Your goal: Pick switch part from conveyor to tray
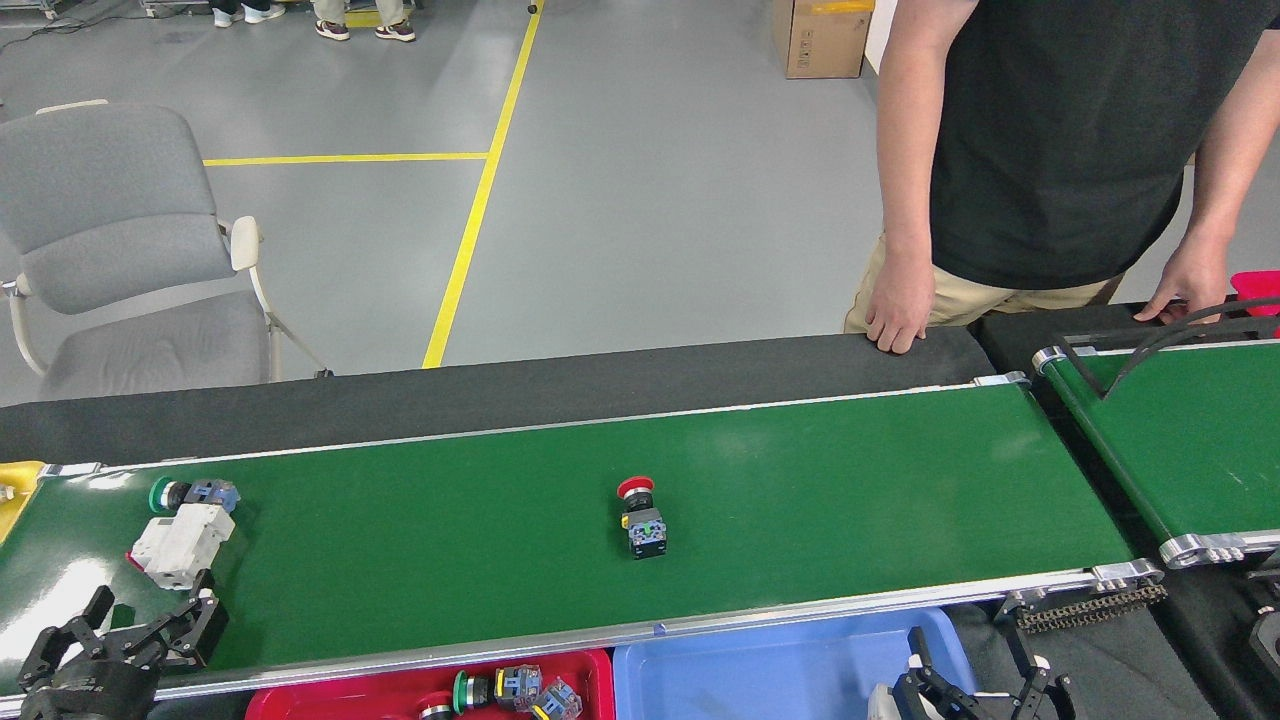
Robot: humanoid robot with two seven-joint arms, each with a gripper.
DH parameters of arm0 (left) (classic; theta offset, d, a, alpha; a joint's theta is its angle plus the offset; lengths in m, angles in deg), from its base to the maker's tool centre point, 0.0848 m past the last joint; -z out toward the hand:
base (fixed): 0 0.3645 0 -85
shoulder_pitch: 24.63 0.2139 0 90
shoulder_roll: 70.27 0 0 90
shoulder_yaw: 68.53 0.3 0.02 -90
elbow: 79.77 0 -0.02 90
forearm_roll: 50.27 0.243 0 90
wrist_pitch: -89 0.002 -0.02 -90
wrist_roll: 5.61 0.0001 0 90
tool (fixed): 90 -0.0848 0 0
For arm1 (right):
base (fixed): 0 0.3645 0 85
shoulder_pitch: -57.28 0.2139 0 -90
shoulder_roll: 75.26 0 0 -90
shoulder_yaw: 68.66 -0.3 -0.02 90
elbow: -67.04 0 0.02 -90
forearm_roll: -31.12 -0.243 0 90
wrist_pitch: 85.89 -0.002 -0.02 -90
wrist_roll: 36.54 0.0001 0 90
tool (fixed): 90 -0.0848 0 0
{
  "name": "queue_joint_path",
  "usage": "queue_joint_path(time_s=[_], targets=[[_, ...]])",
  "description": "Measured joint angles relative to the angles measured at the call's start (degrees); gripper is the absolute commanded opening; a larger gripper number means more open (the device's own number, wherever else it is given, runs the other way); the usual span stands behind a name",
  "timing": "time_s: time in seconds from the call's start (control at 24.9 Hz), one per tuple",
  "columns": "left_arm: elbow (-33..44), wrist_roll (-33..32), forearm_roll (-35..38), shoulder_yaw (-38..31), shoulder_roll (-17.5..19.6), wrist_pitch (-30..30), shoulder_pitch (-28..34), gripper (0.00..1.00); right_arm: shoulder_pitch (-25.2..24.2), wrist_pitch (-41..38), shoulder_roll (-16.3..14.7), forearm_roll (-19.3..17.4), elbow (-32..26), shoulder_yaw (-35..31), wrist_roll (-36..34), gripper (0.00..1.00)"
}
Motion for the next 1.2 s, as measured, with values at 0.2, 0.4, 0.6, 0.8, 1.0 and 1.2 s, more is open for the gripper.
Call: queue_joint_path(time_s=[0.2,0.4,0.6,0.8,1.0,1.2], targets=[[-4.2,0.19,0.01,0.0,0.04,3.72,-3.71,0.97,2.71,-0.16,-0.21,-0.27,1.63,0.01,-0.14,1.0],[-10.7,1.21,0.01,0.22,1.54,8.0,-8.47,0.71,3.67,-0.32,-0.21,-1.01,1.74,0.13,-0.05,1.0],[-14.07,7.58,0.0,1.98,2.52,9.2,-9.09,0.17,4.34,-3.21,-0.33,-2.0,1.72,0.15,0.05,1.0],[-13.87,10.66,-0.27,2.48,2.18,9.49,-8.63,0.08,4.33,-4.61,-0.36,-2.17,1.22,0.15,0.13,1.0],[-3.93,12.96,-0.37,4.63,0.49,4.68,-1.78,0.08,4.12,-4.76,-0.37,-2.53,0.57,-0.73,0.13,1.0],[22.92,13.31,0.02,11.67,-7.15,-5.57,13.49,0.09,4.11,-4.87,-0.63,-3.04,-0.36,-1.52,0.13,1.0]])
